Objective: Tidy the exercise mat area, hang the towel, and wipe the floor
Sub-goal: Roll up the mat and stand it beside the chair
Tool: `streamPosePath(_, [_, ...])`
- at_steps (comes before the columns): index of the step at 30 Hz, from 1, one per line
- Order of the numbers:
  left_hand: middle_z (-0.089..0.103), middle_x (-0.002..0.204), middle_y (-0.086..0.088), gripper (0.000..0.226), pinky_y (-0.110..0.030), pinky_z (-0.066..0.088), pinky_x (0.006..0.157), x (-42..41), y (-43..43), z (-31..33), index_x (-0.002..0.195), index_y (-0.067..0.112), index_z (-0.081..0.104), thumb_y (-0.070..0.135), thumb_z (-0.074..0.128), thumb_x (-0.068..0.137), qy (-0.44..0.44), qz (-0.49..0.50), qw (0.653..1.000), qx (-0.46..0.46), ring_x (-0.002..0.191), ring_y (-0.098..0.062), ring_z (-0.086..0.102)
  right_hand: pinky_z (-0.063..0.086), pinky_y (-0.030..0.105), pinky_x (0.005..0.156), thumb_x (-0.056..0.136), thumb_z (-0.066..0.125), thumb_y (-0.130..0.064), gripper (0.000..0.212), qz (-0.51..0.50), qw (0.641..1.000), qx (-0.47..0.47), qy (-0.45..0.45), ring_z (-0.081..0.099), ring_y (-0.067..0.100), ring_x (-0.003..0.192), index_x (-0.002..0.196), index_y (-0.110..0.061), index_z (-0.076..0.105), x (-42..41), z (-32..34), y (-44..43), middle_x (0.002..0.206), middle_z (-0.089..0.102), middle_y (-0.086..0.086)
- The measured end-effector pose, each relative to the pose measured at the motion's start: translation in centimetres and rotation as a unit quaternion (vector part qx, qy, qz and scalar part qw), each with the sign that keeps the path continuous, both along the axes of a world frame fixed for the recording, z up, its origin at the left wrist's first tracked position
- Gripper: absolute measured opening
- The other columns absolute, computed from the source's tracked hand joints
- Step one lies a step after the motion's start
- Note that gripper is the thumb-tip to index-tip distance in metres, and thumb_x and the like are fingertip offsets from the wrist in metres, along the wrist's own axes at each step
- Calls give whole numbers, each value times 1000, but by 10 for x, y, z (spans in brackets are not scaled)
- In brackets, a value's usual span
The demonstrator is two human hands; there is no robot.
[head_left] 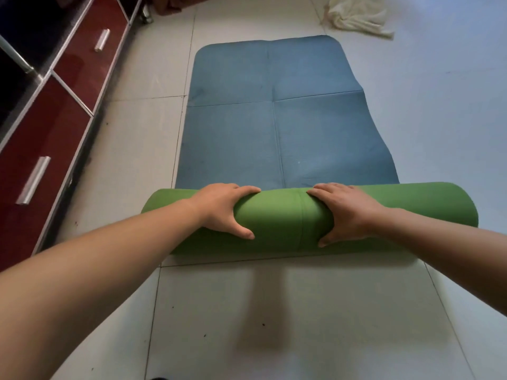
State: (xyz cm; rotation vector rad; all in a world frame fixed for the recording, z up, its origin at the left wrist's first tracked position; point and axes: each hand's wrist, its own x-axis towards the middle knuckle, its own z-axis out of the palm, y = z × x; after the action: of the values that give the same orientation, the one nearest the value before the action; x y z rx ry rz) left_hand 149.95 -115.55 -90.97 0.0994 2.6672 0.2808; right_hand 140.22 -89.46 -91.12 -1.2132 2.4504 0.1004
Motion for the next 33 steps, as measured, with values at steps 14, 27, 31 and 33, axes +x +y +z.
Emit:
streamPosePath(14, [58, 125, 7, 95, -31, 44, 92, 10, 6, 7, 140, 44, 25, 73, 65, 59, 39, -8, 999, -23, 114, -18, 53, 34, 41, 105, 49, 78, -63, 115, -4, 1000, -4, -10, 34, 16, 133, 144, -31, 21, 0, 8, 4, 146, 35, -9])
streamPosePath(27, [29, 151, 2, 93, -33, 30, 110, -23, -3, 4, 146, 35, 21, 72, 59, 68, 96, -9, 995, 7, 137, -18, 29, 44, 31, 95, 53, 83, -54, 81, -134, 977, -167, -14, 48, 14, 121, 125, -30, 56, -44, 7, -2, 132, 51, -9])
streamPosePath(31, [29, 151, 0, 102, -33, 24, 111, -40, 5, -2, 144, 35, 26, 74, 65, 59, 142, -35, 989, -3, 138, -18, 27, 45, 33, 95, 61, 78, -54, 66, -216, 949, -227, 25, 54, 17, 115, 117, -21, 62, -54, 2, -3, 124, 58, -3])
streamPosePath(33, [29, 151, 1, 100, -36, 25, 113, -50, 4, -6, 144, 37, 25, 70, 67, 60, 136, -29, 990, -3, 138, -18, 27, 42, 34, 97, 67, 75, -51, 62, -208, 952, -220, 36, 52, 20, 117, 118, -18, 62, -53, -2, -4, 126, 57, 0])
